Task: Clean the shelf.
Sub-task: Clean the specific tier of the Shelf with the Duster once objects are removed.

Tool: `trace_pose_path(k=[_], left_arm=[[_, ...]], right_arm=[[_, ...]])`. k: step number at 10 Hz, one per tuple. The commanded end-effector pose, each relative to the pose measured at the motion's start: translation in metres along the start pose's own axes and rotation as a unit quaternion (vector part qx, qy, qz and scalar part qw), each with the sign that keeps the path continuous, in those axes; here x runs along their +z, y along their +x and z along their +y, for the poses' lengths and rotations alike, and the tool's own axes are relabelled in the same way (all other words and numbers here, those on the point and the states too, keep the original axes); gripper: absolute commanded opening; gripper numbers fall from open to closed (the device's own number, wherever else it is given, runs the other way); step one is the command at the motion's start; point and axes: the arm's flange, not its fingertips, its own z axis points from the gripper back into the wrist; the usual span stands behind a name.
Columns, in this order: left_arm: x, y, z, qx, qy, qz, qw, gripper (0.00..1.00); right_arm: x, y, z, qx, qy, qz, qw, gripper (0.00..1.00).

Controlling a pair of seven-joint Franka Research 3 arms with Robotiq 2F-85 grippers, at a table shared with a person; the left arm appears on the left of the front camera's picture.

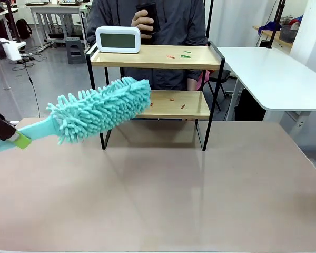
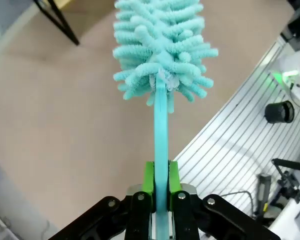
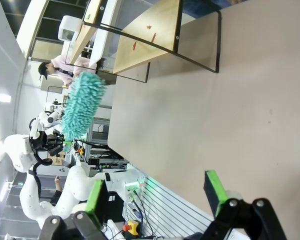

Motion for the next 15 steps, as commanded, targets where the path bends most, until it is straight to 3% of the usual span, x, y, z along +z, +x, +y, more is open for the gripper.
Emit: trace_pose_path(k=[1, 6, 11, 13, 15], left_arm=[[0.008, -0.005, -0.002, -0.031, -0.002, -0.011, 0.999, 0.12], [0.006, -0.002, -0.004, -0.031, -0.005, -0.003, 0.999, 0.12], [-0.071, 0.082, 0.013, 0.055, 0.06, 0.043, 0.996, 0.12], [-0.082, 0.098, 0.022, 0.101, 0.081, 0.014, 0.991, 0.12], [-0.081, 0.099, 0.027, 0.095, 0.071, 0.026, 0.993, 0.12]], right_arm=[[-0.002, 0.002, 0.0, 0.013, 0.009, -0.007, 1.0, 1.0], [-0.002, 0.002, 0.0, 0.013, 0.009, -0.007, 1.0, 1.0], [-0.002, 0.002, 0.0, 0.013, 0.009, -0.007, 1.0, 1.0], [-0.002, 0.002, 0.0, 0.013, 0.009, -0.007, 1.0, 1.0], [-0.002, 0.002, 0.0, 0.013, 0.009, -0.007, 1.0, 1.0]])
